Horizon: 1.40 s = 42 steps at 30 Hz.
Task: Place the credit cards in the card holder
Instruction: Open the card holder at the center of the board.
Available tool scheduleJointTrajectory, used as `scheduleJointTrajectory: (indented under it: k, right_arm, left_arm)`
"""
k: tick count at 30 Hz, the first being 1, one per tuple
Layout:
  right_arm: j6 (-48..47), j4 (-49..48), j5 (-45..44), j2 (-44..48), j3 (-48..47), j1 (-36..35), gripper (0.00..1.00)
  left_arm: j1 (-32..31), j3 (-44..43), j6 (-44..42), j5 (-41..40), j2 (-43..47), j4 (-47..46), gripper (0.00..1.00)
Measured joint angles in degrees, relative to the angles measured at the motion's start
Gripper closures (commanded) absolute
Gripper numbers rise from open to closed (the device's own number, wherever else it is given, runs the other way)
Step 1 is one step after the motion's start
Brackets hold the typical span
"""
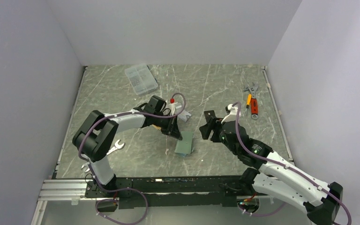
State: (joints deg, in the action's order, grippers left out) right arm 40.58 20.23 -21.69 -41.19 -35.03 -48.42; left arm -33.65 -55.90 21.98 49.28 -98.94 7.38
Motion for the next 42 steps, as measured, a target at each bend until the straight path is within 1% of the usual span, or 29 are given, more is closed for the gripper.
scheduleJointTrajectory:
  k: [1, 2, 3, 5, 7, 8, 9, 10, 14, 21, 24, 28, 32, 37, 40, 42]
  right_arm:
    - [0.04, 0.07, 0.17, -0.02, 0.11, 0.09, 0.29]
    - [0.11, 0.13, 0.33, -0.07, 0.2, 0.17, 0.3]
    - [0.15, 0.13, 0.55, -0.07, 0.37, 0.28, 0.3]
    - [0.15, 0.13, 0.9, -0.26, 0.7, 0.35, 0.3]
    - [0.15, 0.24, 1.14, -0.9, 1.03, 0.39, 0.29]
    - [0.15, 0.28, 1.22, -1.42, 1.16, 0.42, 0.29]
    - [0.13, 0.28, 1.29, -1.92, 1.27, 0.48, 0.29]
    - [0.13, 0.31, 1.31, -2.56, 1.36, 0.52, 0.29]
    - [-0.13, 0.22, 2.16, -5.68, 1.4, 0.9, 0.29]
    - [-2.75, 0.24, 5.11, -11.89, -0.57, 3.76, 0.3]
    - [-4.59, -0.63, 7.61, -15.08, -3.52, 6.19, 0.33]
    - [-6.78, -3.17, 13.42, -21.84, -9.03, 9.57, 0.4]
    - [-8.68, -6.71, 19.74, -33.48, -16.85, 10.99, 0.46]
    - [-9.53, -12.04, 27.32, -48.5, -25.24, 11.23, 0.49]
    - [-9.49, -14.25, 30.84, -55.89, -28.55, 11.43, 0.5]
    - [-9.42, -15.3, 32.48, -59.84, -30.14, 11.5, 0.51]
  left_arm:
    - [-0.33, 0.39, 0.46, -0.79, -1.14, -0.81, 0.92]
    - [-0.55, 0.79, 1.05, -1.29, -1.68, -1.46, 0.87]
    - [-0.76, 1.25, 1.7, -1.55, -2.14, -2.47, 0.78]
    - [-1.18, 1.38, 2.75, -1.75, -2.89, -3.91, 0.57]
    - [-1.73, 1.4, 3.32, -2.64, -3.23, -4.9, 0.25]
    - [-1.92, 1.55, 3.15, -3.08, -3.23, -5.16, 0.11]
    - [-2.12, 1.84, 3.34, -3.82, -3.1, -5.42, 0.02]
    - [-2.25, 2.21, 2.91, -4.7, -2.91, -5.42, 0.01]
    - [-2.21, 2.64, 0.13, -7.72, -0.02, -0.66, 0.01]
    - [0.59, -1.53, -10.75, -11.39, 12.63, 10.27, 0.01]
    - [2.86, -4.02, -17.38, -14.49, 18.21, 14.86, 0.01]
    - [5.46, -3.61, -26.62, -22.08, 24.13, 16.92, 0.01]
    - [6.1, -0.48, -36.52, -31.47, 26.77, 15.69, 0.11]
    - [6.64, 3.87, -46.6, -41.72, 25.14, 12.13, 0.22]
    - [8.28, 5.16, -51.01, -45.03, 23.21, 10.01, 0.29]
    - [9.68, 5.16, -52.48, -45.99, 21.9, 9.01, 0.3]
